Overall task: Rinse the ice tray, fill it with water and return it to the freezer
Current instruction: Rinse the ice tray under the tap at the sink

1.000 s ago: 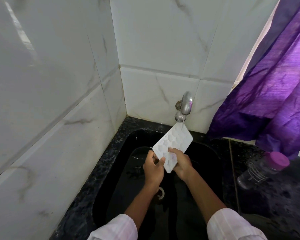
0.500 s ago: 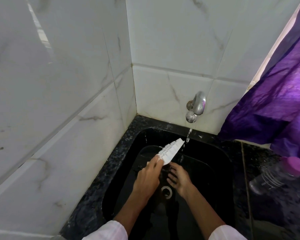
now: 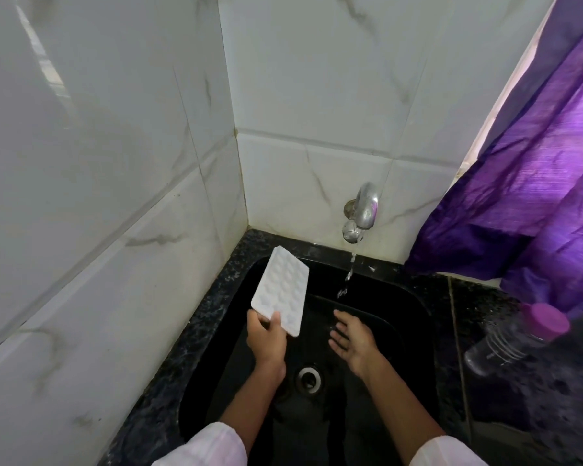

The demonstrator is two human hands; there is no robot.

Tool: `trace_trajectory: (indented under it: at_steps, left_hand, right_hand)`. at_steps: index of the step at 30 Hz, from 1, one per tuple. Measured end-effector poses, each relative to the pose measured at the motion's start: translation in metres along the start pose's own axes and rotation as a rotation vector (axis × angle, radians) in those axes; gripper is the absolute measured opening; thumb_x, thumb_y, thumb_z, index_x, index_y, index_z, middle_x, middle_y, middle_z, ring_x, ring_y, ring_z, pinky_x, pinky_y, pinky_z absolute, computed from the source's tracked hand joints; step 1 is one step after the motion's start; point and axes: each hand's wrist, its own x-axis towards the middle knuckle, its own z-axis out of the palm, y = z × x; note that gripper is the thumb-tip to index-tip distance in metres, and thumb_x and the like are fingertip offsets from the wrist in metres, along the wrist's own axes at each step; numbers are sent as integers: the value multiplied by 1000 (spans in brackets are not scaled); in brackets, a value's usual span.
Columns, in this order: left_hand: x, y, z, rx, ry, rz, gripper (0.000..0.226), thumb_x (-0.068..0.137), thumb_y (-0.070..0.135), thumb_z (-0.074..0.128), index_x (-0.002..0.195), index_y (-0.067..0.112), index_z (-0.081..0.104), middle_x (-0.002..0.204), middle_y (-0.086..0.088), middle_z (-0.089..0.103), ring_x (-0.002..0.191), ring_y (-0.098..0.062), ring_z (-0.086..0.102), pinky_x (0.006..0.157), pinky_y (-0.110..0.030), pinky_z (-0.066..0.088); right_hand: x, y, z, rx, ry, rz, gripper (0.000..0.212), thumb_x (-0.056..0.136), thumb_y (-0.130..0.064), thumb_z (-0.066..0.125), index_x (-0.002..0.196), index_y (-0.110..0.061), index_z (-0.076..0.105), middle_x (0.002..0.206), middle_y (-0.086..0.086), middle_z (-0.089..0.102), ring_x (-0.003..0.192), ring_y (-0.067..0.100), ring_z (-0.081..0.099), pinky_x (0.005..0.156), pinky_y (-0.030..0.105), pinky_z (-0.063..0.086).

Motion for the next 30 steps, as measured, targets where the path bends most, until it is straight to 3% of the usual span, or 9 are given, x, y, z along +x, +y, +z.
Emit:
trace_trajectory:
  at_steps: [2,5,11,14,17,20,25,28,30]
  left_hand:
    - [-8,-1,10,-231,-38,-135,18,99,3,55,106,19,57,109,-4,62,101,-20,64,90,-43,56]
    - [-21,0,20,-449,-19,-256,39,100,-2,52,136,13,50,123,-6,59,113,-24,60,96,-42,52]
    - [-50,-1,45,-697,29,-407,33,100,-4,51,130,10,51,114,-5,62,103,-21,63,102,-46,50]
    - [-70,1,59,-781,63,-406,31,99,-3,52,127,11,52,117,-6,63,103,-18,65,101,-44,51]
    - [-86,2,73,-814,67,-378,33,99,-2,53,131,7,51,122,-8,64,112,-22,65,98,-41,52]
    - [-90,4,84,-768,21,-380,34,97,-1,58,129,8,55,124,-12,66,114,-24,66,98,-40,54]
    - [-84,9,71,-450,-244,-308,26,93,12,68,118,15,64,113,-4,74,103,-17,72,92,-36,58]
    - [-65,11,51,-136,-160,-160,26,94,43,64,101,19,64,102,1,71,93,-14,70,82,-36,60]
    - [-41,17,38,-64,-41,-90,32,96,50,56,93,19,61,98,1,68,87,-13,66,81,-39,59]
  right_hand:
    - [1,-10,2,20,-2,-25,42,90,-26,70,129,-13,61,129,8,58,109,22,59,81,35,52]
    - [1,-23,5,28,-19,-42,42,93,-26,67,132,-12,58,133,9,56,112,24,58,93,38,51]
    - [8,-33,3,-20,-42,16,44,97,-30,61,135,-9,53,138,13,55,109,27,60,89,41,49]
    - [5,-37,0,-45,-128,37,41,98,-33,56,129,-6,56,123,14,63,101,28,62,85,44,50]
    - [-4,-45,-4,23,-266,28,38,102,-33,50,123,-5,64,113,17,70,102,32,67,92,50,52]
    - [-5,-50,-7,79,-375,9,43,105,-41,43,122,-9,66,119,18,71,111,37,67,102,55,49]
    - [-2,-64,-8,-133,-139,-173,44,104,-48,40,102,-15,69,94,6,77,91,27,74,85,44,59]
    - [3,-78,-13,-227,-118,-218,46,103,-50,42,106,-15,70,99,6,76,93,27,73,85,46,59]
    - [7,-89,-15,-296,-124,-257,45,103,-49,46,108,-12,71,101,7,77,93,28,73,86,46,59]
